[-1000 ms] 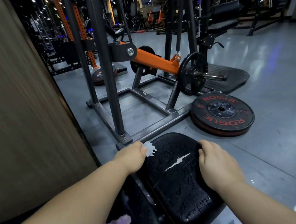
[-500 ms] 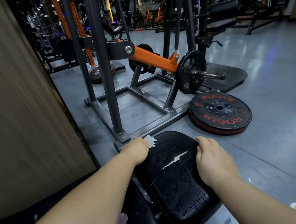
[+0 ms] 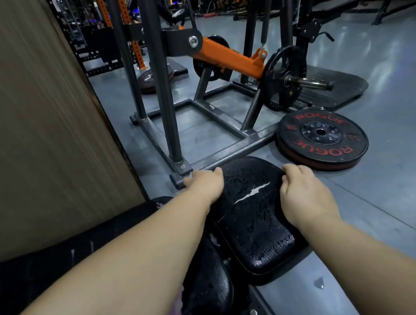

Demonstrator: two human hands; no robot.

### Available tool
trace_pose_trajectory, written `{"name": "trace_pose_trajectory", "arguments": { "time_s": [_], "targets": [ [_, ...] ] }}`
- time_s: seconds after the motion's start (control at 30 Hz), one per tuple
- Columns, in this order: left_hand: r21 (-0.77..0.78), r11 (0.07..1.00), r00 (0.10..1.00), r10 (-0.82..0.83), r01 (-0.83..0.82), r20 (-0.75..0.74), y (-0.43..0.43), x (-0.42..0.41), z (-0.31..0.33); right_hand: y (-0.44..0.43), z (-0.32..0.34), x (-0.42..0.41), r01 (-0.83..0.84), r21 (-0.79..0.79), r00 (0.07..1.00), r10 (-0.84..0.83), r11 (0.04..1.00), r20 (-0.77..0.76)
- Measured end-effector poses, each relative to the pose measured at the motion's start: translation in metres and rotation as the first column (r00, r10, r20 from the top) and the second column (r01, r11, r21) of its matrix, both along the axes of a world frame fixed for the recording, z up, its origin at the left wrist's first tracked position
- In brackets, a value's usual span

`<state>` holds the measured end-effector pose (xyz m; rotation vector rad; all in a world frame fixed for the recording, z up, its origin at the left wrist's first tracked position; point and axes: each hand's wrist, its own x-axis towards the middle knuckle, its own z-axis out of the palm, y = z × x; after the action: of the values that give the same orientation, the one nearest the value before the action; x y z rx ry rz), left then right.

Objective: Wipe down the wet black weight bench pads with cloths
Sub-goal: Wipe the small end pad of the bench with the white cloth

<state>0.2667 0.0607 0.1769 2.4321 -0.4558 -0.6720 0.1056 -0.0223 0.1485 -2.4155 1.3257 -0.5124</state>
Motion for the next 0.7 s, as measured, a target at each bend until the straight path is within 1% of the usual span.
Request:
{"name": "trace_pose_trajectory", "arguments": {
  "time_s": [0.03,0.13,0.3,0.43,0.53,0.7],
  "targets": [
    [0.007,0.999,0.999,0.036,-0.036,0.006,0.000,-0.004,-0.003,0.000,0.000,0.000,-0.003,-0.001,1.000,0.003,1.000,-0.001],
    [-0.016,0.993,0.991,0.114,-0.116,-0.070,0.012,-0.027,-0.007,0.000,-0.002,0.000,-0.004,-0.010,1.000,0.004,1.000,-0.009],
    [0.004,1.000,0.996,0.002,-0.001,-0.092,0.036,-0.076,-0.002,0.000,-0.004,0.001,0.008,-0.013,1.000,-0.009,1.000,-0.013],
    [-0.032,0.998,0.990,-0.049,0.045,-0.134,0.052,-0.104,-0.002,0.000,-0.005,0.001,0.007,-0.022,1.000,-0.007,1.000,-0.016],
    [-0.065,0.998,0.988,-0.007,-0.003,-0.154,0.048,-0.098,0.001,-0.001,-0.006,0.001,0.008,-0.026,1.000,-0.008,1.000,-0.009],
    [-0.102,0.983,0.971,0.132,-0.155,-0.198,0.031,-0.063,0.005,-0.001,-0.009,0.000,0.009,-0.025,1.000,-0.009,1.000,0.002]
  ]
}}
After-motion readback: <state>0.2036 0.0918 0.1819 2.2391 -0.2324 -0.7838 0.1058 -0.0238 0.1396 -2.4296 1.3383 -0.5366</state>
